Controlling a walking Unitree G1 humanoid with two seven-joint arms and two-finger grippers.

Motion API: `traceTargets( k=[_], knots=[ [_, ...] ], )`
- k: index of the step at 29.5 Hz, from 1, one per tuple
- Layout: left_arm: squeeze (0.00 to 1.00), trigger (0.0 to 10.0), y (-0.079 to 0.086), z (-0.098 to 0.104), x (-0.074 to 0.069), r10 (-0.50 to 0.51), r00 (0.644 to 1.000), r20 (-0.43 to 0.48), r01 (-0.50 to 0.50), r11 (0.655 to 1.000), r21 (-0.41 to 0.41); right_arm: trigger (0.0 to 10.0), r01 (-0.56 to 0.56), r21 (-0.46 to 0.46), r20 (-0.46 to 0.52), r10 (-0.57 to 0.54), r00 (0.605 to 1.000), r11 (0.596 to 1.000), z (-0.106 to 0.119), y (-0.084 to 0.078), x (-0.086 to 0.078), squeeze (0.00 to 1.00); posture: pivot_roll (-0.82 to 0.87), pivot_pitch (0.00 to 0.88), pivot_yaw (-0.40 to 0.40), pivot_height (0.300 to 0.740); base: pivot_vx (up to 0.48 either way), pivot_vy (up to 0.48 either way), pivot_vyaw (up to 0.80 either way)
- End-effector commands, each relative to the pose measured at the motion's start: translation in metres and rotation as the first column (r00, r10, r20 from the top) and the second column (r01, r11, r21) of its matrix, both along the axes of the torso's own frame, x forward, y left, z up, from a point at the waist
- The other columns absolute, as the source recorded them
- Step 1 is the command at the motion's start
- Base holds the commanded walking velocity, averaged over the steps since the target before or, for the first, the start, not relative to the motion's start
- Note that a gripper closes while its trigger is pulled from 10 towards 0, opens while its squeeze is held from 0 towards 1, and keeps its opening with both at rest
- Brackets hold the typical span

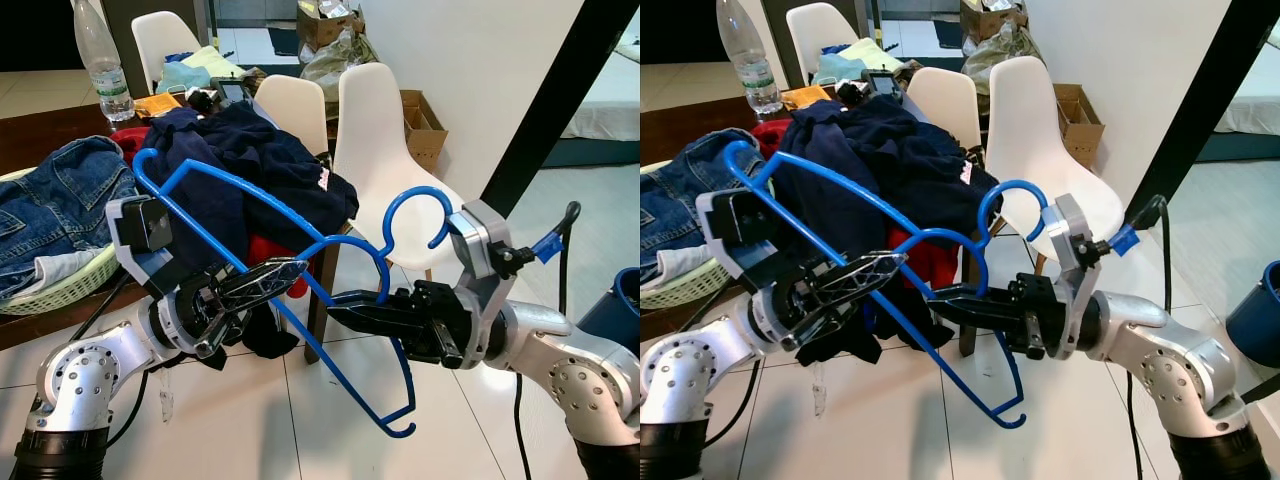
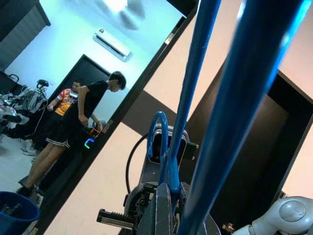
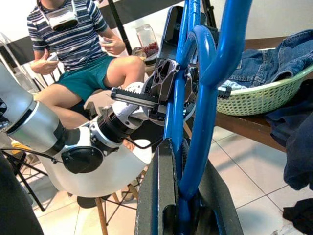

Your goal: Hang hanger

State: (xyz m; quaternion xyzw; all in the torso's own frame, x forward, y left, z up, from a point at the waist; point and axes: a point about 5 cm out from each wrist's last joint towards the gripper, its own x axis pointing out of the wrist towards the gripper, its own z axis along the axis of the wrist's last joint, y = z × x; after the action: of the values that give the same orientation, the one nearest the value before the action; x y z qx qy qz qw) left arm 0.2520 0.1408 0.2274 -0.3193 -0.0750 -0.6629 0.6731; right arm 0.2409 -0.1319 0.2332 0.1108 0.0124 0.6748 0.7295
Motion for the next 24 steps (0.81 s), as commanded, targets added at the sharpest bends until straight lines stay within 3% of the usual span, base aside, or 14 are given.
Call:
traceTargets(
  k=[1,8,9,11,12,14,15,16,19,20,21,22,23,24],
  knots=[
    [0.00,0.0,-0.004,-0.003,-0.003,-0.021,1.000,-0.006,0.021,1.000,0.008,0.0,-0.017,-0.020,0.013,0.017,1.000,1.000,0.001,0.004,-0.001,0.00,0.12,0.108,-0.034,0.740,0.000,0.000,0.00],
    [0.00,0.0,-0.007,-0.004,-0.002,0.005,1.000,0.018,-0.005,1.000,0.026,0.0,0.023,-0.041,0.012,-0.023,1.000,0.999,-0.003,0.003,0.004,0.00,0.12,0.110,-0.034,0.740,0.000,0.000,0.00],
    [1.00,5.9,-0.007,-0.005,0.000,0.022,1.000,0.015,-0.022,0.999,0.029,0.0,0.041,-0.047,0.011,-0.040,0.999,0.998,-0.004,0.003,0.006,0.00,0.12,0.109,-0.035,0.740,0.000,0.000,0.00],
    [1.00,5.9,-0.007,-0.005,0.004,0.058,0.998,0.000,-0.058,0.998,0.028,0.0,0.072,-0.051,0.009,-0.071,0.997,0.996,-0.006,0.001,0.009,0.00,0.12,0.110,-0.036,0.740,0.000,0.000,0.00],
    [1.00,10.0,-0.006,-0.005,0.007,0.093,0.996,-0.008,-0.092,0.995,0.035,0.0,0.118,-0.054,0.007,-0.118,0.993,0.992,-0.008,-0.002,0.013,0.00,0.12,0.113,-0.037,0.740,0.000,0.000,0.00],
    [1.00,10.0,-0.003,-0.006,0.011,0.147,0.989,-0.015,-0.146,0.988,0.051,0.0,0.212,-0.062,0.003,-0.212,0.977,0.975,-0.011,-0.009,0.022,0.00,0.12,0.117,-0.037,0.740,0.000,0.000,0.00],
    [1.00,10.0,0.003,-0.007,0.017,0.222,0.975,-0.023,-0.220,0.973,0.066,0.0,0.337,-0.081,-0.004,-0.339,0.941,0.938,-0.017,-0.019,0.034,0.00,0.13,0.120,-0.038,0.740,0.000,0.000,0.00],
    [1.00,10.0,0.003,-0.007,0.017,0.222,0.975,-0.023,-0.220,0.973,0.066,0.0,0.337,-0.081,-0.004,-0.339,0.941,0.938,-0.017,-0.019,0.034,0.00,0.13,0.120,-0.038,0.740,0.000,0.000,0.00],
    [1.00,10.0,0.017,-0.008,0.028,0.369,0.929,-0.035,-0.365,0.927,0.088,0.0,0.547,-0.118,-0.015,-0.552,0.834,0.829,-0.026,-0.040,0.053,0.00,0.13,0.123,-0.039,0.740,0.000,0.000,0.00],
    [1.00,10.0,0.017,-0.008,0.028,0.369,0.929,-0.035,-0.365,0.927,0.088,0.0,0.547,-0.118,-0.015,-0.552,0.834,0.829,-0.026,-0.040,0.053,0.00,0.13,0.123,-0.039,0.740,0.000,0.000,0.00],
    [1.00,10.0,0.024,-0.009,0.034,0.446,0.894,-0.042,-0.440,0.892,0.103,0.0,0.630,-0.128,-0.013,-0.636,0.771,0.766,-0.028,-0.050,0.060,0.00,0.13,0.125,-0.040,0.740,0.000,0.000,0.00],
    [1.00,10.0,0.024,-0.009,0.034,0.446,0.894,-0.042,-0.440,0.892,0.103,0.0,0.630,-0.128,-0.013,-0.636,0.771,0.766,-0.028,-0.050,0.060,0.00,0.13,0.125,-0.040,0.740,0.000,0.000,0.00],
    [1.00,10.0,0.032,-0.011,0.040,0.533,0.844,-0.054,-0.524,0.843,0.127,0.0,0.716,-0.128,-0.026,-0.724,0.690,0.687,-0.030,-0.063,0.067,0.00,0.13,0.127,-0.041,0.740,0.000,0.000,0.00],
    [1.00,10.0,0.032,-0.011,0.040,0.533,0.844,-0.054,-0.524,0.843,0.127,0.0,0.716,-0.128,-0.026,-0.724,0.690,0.687,-0.030,-0.063,0.067,0.00,0.13,0.127,-0.041,0.740,0.000,0.000,0.00]
  ],
)
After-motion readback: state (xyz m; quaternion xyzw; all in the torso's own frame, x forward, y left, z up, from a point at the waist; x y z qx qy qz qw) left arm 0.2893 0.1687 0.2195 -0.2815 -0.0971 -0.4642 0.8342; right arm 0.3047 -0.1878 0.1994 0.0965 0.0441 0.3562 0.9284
